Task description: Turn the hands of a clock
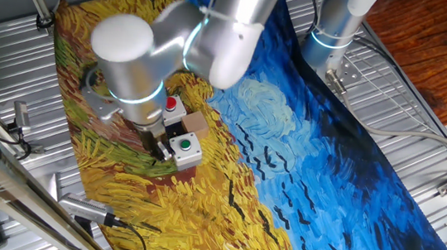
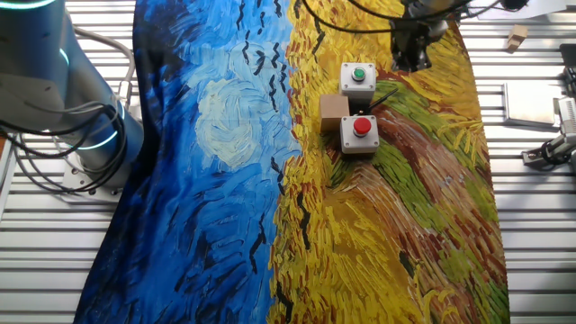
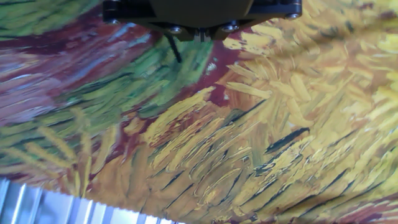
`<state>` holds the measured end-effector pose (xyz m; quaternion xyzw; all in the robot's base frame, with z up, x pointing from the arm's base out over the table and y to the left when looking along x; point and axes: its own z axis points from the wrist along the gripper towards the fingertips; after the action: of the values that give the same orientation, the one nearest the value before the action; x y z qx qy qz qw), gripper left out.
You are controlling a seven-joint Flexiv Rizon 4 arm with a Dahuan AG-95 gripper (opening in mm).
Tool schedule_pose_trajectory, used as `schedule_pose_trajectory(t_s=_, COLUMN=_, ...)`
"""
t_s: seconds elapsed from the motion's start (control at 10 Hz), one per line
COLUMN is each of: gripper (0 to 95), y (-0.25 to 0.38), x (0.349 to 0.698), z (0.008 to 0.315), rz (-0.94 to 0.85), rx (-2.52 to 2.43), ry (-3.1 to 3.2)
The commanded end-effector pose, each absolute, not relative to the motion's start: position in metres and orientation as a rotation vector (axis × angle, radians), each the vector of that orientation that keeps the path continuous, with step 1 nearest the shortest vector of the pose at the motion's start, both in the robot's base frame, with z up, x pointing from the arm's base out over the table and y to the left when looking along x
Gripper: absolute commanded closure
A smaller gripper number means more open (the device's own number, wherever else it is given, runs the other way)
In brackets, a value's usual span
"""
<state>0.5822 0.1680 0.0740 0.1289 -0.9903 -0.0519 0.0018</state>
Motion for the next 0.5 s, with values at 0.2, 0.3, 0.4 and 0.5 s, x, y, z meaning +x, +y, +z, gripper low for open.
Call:
schedule_pose_trajectory(t_s=0.2, gripper=95.0, y=0.1700, x=0.5809, z=0.0699, rz=-0.181, rx=0.425, ry=-3.114)
schedule_pose_trajectory(t_s=0.3, gripper=95.0, y=0.1700, x=0.5809, z=0.0699, rz=-0.188, rx=0.450, ry=-3.109)
schedule_pose_trajectory(t_s=0.4, gripper=95.0, y=0.1700, x=0.5809, z=0.0699, rz=-0.188, rx=0.462, ry=-3.103)
schedule_pose_trajectory(t_s=0.5, gripper=95.0, y=0.1700, x=0.5809, z=0.0699, rz=-0.202, rx=0.526, ry=-3.091)
